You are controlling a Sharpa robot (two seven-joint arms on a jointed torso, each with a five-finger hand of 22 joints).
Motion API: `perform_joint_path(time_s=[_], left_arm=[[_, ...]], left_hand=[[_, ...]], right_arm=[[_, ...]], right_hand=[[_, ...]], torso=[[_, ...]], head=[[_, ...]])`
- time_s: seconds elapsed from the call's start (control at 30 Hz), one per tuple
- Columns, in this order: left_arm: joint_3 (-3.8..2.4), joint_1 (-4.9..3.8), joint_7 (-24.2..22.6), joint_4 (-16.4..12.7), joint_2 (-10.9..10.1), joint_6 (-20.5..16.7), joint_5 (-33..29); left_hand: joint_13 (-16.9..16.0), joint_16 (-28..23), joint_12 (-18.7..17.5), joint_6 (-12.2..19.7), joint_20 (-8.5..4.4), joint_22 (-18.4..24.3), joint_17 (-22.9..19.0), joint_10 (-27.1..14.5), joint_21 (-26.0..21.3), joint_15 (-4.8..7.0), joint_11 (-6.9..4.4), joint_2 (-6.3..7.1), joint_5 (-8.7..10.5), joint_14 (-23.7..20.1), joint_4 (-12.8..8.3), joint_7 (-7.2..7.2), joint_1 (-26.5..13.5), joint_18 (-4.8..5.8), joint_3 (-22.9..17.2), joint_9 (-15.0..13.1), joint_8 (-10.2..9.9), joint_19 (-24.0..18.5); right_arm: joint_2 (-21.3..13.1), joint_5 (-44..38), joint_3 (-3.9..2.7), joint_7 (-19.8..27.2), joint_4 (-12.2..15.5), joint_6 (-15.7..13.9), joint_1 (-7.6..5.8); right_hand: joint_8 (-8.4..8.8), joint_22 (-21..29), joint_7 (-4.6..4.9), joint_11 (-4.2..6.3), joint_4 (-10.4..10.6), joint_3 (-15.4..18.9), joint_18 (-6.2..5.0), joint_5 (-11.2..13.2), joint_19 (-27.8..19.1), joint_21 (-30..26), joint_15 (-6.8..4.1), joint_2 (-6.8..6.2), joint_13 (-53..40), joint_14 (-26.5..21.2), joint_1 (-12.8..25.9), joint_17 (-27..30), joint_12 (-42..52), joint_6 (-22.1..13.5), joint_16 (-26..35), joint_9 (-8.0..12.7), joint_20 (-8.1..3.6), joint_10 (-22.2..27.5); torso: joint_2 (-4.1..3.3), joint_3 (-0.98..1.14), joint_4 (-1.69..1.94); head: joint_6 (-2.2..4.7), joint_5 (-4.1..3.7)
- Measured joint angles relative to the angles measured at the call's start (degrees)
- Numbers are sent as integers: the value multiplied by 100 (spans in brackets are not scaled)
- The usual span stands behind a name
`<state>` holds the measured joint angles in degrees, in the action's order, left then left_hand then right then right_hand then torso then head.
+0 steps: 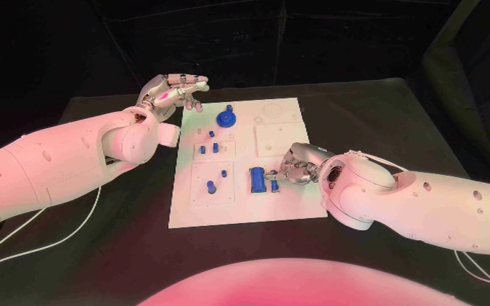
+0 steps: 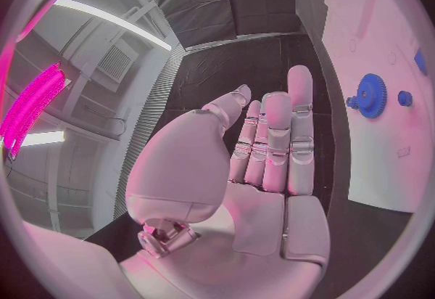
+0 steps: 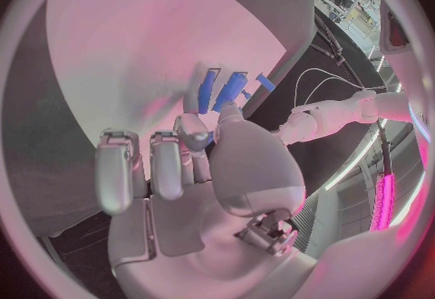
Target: Assemble the parts on the task board
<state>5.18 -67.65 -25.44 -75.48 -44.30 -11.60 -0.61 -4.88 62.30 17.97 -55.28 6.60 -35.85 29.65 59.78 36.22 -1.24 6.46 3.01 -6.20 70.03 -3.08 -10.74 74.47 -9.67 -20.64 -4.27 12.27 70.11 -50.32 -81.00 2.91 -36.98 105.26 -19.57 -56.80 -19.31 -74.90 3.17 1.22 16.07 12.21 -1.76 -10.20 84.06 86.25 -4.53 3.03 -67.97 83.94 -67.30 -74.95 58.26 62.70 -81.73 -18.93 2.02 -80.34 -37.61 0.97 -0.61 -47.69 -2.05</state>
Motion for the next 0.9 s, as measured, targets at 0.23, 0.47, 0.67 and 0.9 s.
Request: perform_joint_path(time_s=[0.23, 0.47, 0.67, 0.9], left_arm=[[0, 0, 4, 0, -1, 3, 0], [0, 0, 7, 6, -4, 4, 0], [0, 0, 8, 4, -3, 7, 0], [0, 0, 10, 4, 1, 9, 0]], left_hand=[[0, 0, 0, 0, 0, 0, 0, 0, 0, 0, 0, 0, 0, 0, 0, 0, 0, 0, 0, 0, 0, 0], [0, 0, 0, 0, 0, -1, 0, 0, 0, 0, 0, 0, 0, 0, 0, 0, 0, 0, 0, 0, 0, 0], [0, 0, 0, 0, 0, -1, 0, 0, 0, 0, 0, 0, 0, 0, 0, 0, 0, 0, 0, 0, 0, 0], [0, 0, 0, 0, 0, -1, 0, 0, 0, 0, 0, 0, 0, 0, 0, 0, 0, 0, 0, 0, 0, 0]], right_arm=[[-156, 8, 0, 237, 41, -171, 0], [-323, 94, 1, 1063, 68, -438, 0], [-326, 138, 2, 1658, 17, -477, 0], [-260, 167, 3, 1964, -98, -405, 2]], right_hand=[[191, 0, 122, -115, -449, -177, 0, -497, 0, -129, 4, 41, 51, 3, -954, 0, -146, -434, 106, 48, 0, 115], [629, -5, 364, -281, -1004, -632, 0, -755, 3, -155, 144, 172, 131, 4, -1923, 1, -307, -851, 107, 279, 110, 281], [1007, -4, 453, -360, -1127, -1120, 1, -886, 1, -177, 249, 154, 229, 0, -2135, 2, -359, -939, 133, 572, 208, 359], [1351, -4, 576, -451, -1283, -2596, 1, -1580, -16, -177, 301, -286, 268, 10, -2001, 2, -328, -812, 133, 964, 265, 450]], torso=[[0, 2, 0], [0, 1, -1], [-2, 1, -9], [-4, 2, 1]], head=[[19, -5], [32, -9], [35, -12], [23, -24]])
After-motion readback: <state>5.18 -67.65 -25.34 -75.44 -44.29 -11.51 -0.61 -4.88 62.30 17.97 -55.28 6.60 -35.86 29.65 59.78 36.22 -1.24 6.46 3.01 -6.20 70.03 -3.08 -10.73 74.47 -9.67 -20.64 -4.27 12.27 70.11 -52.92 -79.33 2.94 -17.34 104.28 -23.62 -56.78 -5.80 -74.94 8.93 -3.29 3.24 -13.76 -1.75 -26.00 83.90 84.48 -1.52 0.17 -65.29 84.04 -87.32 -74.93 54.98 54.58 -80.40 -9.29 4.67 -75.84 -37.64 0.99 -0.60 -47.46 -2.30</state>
